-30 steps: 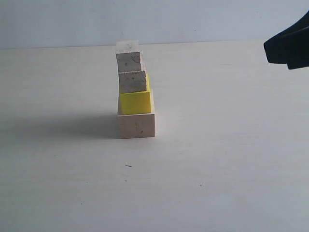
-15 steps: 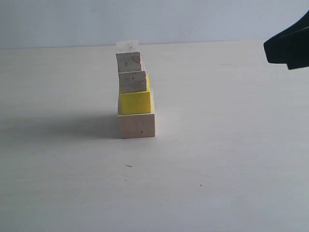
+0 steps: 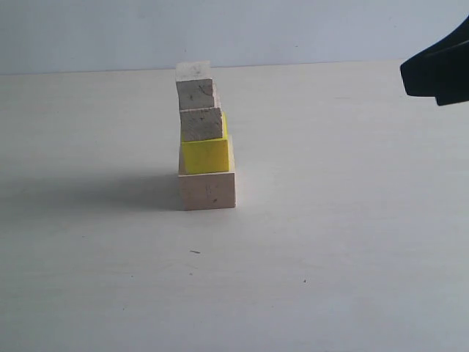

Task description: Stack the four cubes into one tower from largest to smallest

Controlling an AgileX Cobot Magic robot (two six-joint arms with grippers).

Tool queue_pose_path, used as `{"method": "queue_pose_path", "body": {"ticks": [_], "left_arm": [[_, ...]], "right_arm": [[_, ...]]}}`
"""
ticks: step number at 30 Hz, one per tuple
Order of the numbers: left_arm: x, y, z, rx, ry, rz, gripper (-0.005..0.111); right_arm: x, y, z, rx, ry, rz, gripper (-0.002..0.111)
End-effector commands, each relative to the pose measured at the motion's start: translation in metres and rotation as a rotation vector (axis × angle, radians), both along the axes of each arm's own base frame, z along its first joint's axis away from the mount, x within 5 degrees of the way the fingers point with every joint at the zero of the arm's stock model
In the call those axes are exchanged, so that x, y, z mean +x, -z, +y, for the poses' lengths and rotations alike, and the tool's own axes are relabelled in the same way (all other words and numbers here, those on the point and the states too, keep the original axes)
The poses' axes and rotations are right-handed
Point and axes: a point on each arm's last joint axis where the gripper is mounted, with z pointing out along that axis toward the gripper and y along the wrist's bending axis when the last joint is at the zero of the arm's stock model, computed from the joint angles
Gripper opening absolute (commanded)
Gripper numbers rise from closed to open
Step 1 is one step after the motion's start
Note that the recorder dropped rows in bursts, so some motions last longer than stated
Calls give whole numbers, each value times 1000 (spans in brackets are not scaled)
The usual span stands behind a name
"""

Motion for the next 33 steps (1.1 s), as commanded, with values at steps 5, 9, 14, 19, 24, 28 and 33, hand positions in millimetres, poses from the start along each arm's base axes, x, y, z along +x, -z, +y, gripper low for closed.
{"method": "queue_pose_path", "body": {"ticks": [5, 9, 14, 19, 24, 28, 33], "left_arm": [[0, -1, 0, -15, 1, -18, 0], [0, -1, 0, -15, 1, -18, 0], [0, -1, 0, -15, 1, -18, 0], [0, -1, 0, -15, 1, -18, 0], [0, -1, 0, -15, 1, -18, 0], [0, -1, 0, -15, 1, -18, 0], [0, -1, 0, -13, 2, -18, 0]], "right_arm": [[0, 0, -1, 2, 1, -14, 0], [0, 0, -1, 2, 1, -14, 0], [0, 0, -1, 2, 1, -14, 0], [0, 0, -1, 2, 1, -14, 0], [1, 0, -1, 2, 1, -23, 0], [2, -2, -1, -1, 2, -46, 0], [12, -4, -20, 20, 121, -50, 0]]}}
